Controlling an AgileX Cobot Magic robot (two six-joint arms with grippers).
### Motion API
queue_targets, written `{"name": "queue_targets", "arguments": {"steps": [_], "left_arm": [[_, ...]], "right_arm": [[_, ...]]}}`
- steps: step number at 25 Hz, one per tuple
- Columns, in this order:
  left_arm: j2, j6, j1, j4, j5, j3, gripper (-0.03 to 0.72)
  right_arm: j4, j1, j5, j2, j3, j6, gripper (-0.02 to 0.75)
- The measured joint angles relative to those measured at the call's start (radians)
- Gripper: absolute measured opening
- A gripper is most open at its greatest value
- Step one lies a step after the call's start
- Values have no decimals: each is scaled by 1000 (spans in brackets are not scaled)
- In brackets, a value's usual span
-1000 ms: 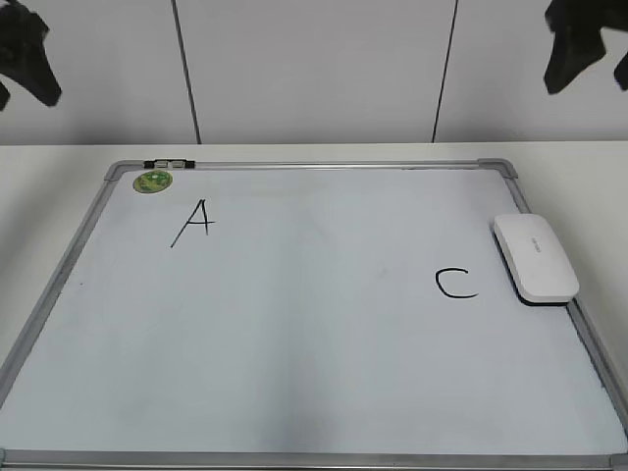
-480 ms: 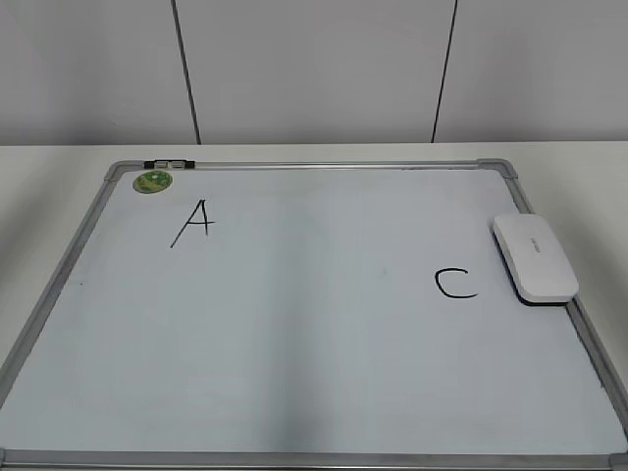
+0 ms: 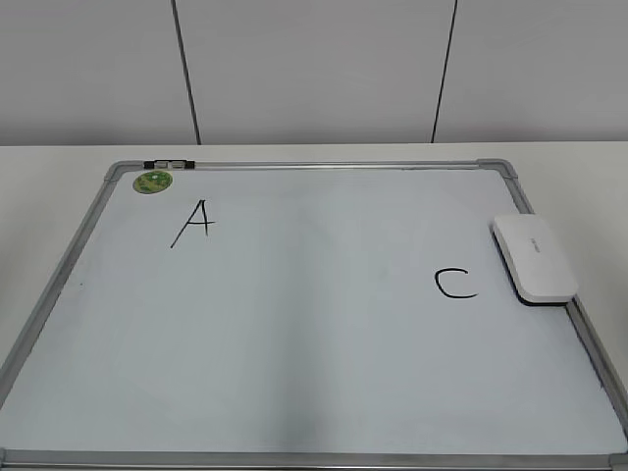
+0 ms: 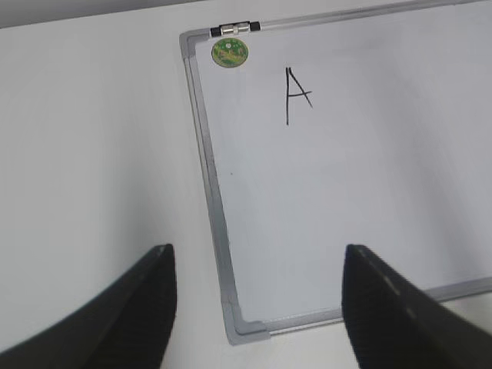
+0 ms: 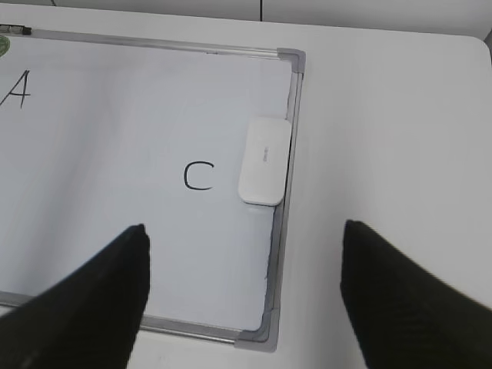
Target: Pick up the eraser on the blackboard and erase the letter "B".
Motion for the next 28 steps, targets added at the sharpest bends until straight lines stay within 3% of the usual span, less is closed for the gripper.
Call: {"name": "queue_targets", "arguments": {"steps": [6, 13, 20, 28], "left_arm": [[-215, -13, 0, 0, 2, 198, 490], [-402, -27, 0, 11, 2, 433, 490], [-551, -28, 0, 54, -29, 679, 490], [-601, -28, 0, 109, -172, 717, 490]], "right_arm": [[-13, 0, 0, -224, 201, 0, 592], [-137, 0, 4, -444, 425, 49, 592], [-147, 0, 4, -555, 616, 54, 592], [-147, 0, -62, -561, 721, 55, 592]]}}
